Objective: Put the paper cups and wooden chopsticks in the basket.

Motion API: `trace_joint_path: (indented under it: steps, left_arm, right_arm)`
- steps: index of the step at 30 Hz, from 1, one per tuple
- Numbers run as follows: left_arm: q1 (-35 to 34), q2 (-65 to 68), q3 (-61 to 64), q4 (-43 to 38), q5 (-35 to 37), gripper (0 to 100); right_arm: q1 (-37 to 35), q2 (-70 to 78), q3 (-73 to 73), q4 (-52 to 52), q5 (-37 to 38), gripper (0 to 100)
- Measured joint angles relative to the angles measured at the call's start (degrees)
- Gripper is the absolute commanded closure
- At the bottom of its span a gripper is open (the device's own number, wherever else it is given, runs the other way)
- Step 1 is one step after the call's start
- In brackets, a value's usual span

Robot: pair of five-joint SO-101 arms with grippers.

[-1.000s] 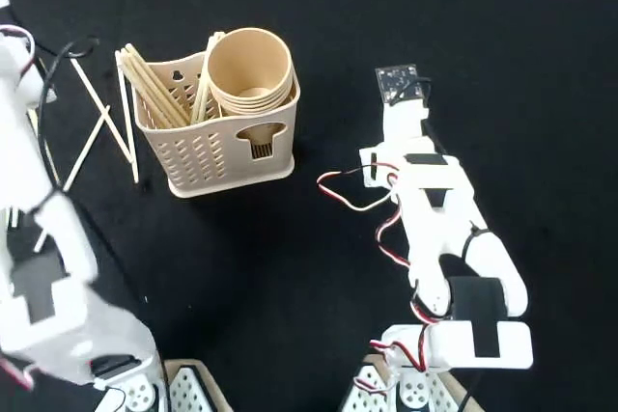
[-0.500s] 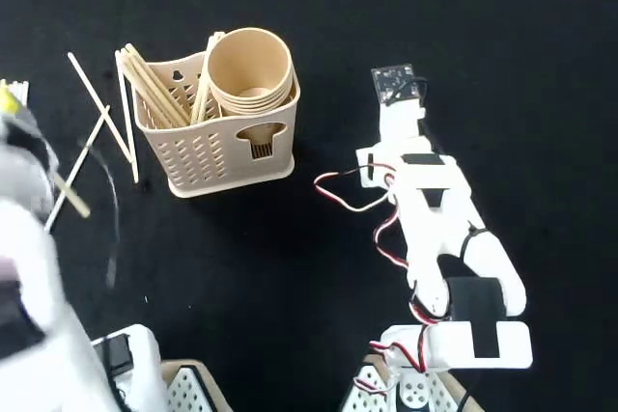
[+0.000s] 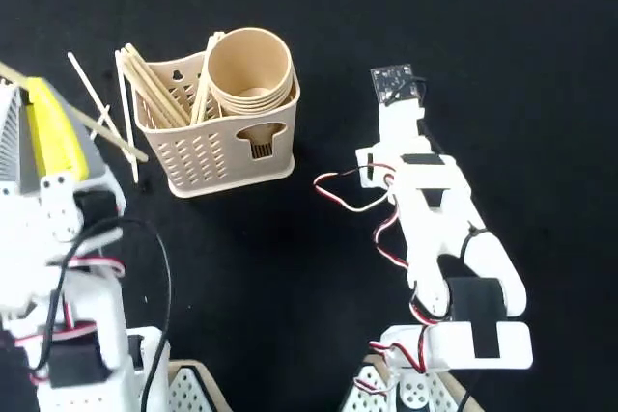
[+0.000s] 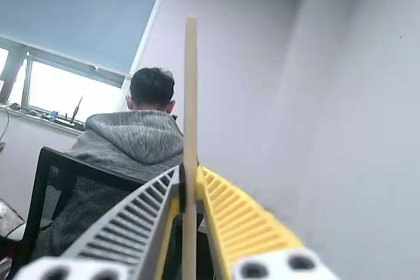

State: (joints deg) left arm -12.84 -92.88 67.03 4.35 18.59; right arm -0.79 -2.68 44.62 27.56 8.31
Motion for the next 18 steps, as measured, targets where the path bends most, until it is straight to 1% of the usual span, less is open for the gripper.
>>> trace_joint_path:
  steps: [6,13,18]
  left_arm:
    - [0.0,10.5,-0.8,-7.4,0.2,97]
    - [0.0,25.3,-6.7,-8.7,0.2,97]
    - [0.5,33.1,-12.0,-8.7,0.2,97]
  right_arm:
    - [0.0,0.0,0.0,0.0,0.0,98.7]
    - [0.0,0.0,0.0,0.0,0.0,98.7]
    - [0.0,0.0,0.0,0.0,0.0,98.7]
